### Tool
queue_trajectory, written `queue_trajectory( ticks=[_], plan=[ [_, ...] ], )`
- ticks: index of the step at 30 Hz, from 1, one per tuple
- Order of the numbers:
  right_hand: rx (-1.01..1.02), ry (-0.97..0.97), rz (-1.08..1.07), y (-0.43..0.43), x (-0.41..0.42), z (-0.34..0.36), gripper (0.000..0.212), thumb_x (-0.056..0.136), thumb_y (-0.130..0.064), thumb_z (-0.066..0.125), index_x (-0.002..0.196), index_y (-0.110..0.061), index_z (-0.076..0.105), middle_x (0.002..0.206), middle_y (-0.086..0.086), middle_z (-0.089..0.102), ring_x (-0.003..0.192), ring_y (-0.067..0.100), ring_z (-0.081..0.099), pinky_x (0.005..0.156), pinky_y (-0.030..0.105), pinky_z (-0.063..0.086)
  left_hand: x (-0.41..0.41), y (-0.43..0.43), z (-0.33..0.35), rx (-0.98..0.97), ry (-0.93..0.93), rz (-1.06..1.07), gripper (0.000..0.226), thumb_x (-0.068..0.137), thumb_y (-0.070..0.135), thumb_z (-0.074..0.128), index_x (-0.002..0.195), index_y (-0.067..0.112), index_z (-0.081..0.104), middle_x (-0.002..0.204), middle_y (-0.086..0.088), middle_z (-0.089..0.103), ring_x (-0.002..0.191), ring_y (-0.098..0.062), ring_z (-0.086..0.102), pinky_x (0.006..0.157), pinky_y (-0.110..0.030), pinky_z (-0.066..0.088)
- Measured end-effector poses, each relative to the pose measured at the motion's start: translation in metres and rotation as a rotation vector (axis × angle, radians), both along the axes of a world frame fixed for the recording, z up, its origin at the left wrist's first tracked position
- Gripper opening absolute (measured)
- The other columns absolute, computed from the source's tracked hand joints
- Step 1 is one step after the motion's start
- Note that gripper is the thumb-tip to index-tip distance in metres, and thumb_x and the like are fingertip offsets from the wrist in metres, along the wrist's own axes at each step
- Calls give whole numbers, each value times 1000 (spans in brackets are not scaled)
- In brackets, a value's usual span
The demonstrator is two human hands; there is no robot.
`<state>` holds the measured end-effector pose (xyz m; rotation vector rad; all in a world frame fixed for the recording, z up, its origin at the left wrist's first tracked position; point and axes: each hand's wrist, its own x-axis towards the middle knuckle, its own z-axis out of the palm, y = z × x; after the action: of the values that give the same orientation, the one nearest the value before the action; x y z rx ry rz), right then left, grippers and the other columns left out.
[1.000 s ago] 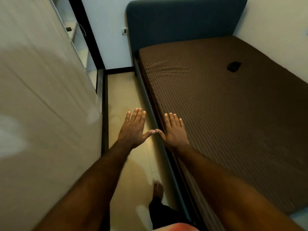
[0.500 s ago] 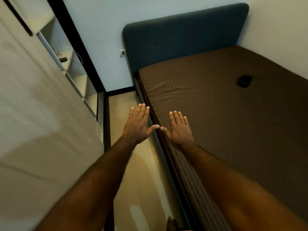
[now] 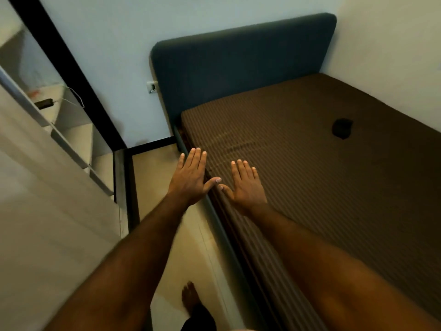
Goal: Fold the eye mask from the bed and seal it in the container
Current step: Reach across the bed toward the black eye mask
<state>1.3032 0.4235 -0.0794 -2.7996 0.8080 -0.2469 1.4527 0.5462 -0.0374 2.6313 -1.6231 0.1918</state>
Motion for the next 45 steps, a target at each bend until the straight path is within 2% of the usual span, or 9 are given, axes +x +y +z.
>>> queue_trajectory(
  ticks=[3,7,16,21,29,36,39,42,45],
  plan=[
    [5,-22,-67,-15,47,3,105,80,-80,-8,156,-10,10,164,15,11,152,28,3,122,45,2,54,-15,3,-20,9,-44,98,84,75,2,153,6,11,161,-15,11,150,-25,4,121,-46,2],
    [27,-12,-160,-29,105,1,92,88,-73,8,156,-11,7,164,14,9,152,28,1,122,45,1,128,-30,8,0,34,-89,100,82,76,-1,153,6,9,162,-15,9,150,-25,2,121,-45,0],
    [55,-44,-273,-70,206,-11,82,97,-65,25,157,-14,1,165,13,6,152,27,0,122,44,0,240,-93,2,50,25,-231,101,81,76,-2,153,6,9,161,-16,9,150,-25,2,121,-43,2],
    [83,-42,-326,-115,265,-29,84,95,-67,21,157,-13,-2,165,13,3,152,27,-2,123,46,1,294,-142,-11,91,20,-315,101,82,76,1,152,4,10,161,-18,11,150,-27,4,121,-42,4],
    [172,-66,-427,-204,372,-47,85,95,-66,26,157,-11,4,164,15,11,152,30,6,122,47,5,397,-245,-18,186,39,-342,107,79,79,-5,152,3,14,160,-18,15,150,-28,8,121,-44,6],
    [165,-89,-478,-259,422,-38,84,96,-64,30,156,-11,6,164,15,10,152,29,4,122,46,5,450,-322,-21,191,47,-407,112,78,80,-9,150,0,22,156,-22,25,147,-32,18,119,-47,13],
    [182,-58,-574,-284,434,-40,84,97,-64,30,156,-11,4,164,15,9,152,29,3,122,46,5,466,-363,-26,235,53,-490,108,79,78,-3,151,1,19,157,-21,22,148,-31,15,120,-46,11],
    [192,-50,-681,-302,443,-43,85,97,-64,30,156,-11,3,164,15,8,152,29,3,123,47,5,479,-402,-35,250,31,-600,114,74,81,-13,151,2,16,158,-21,20,149,-30,12,120,-45,9],
    [183,-70,-814,-320,456,-44,85,97,-64,32,156,-10,6,164,15,11,152,29,5,123,47,7,492,-442,-44,261,18,-716,108,77,77,-7,152,3,13,159,-19,17,149,-29,9,120,-44,6]
  ],
)
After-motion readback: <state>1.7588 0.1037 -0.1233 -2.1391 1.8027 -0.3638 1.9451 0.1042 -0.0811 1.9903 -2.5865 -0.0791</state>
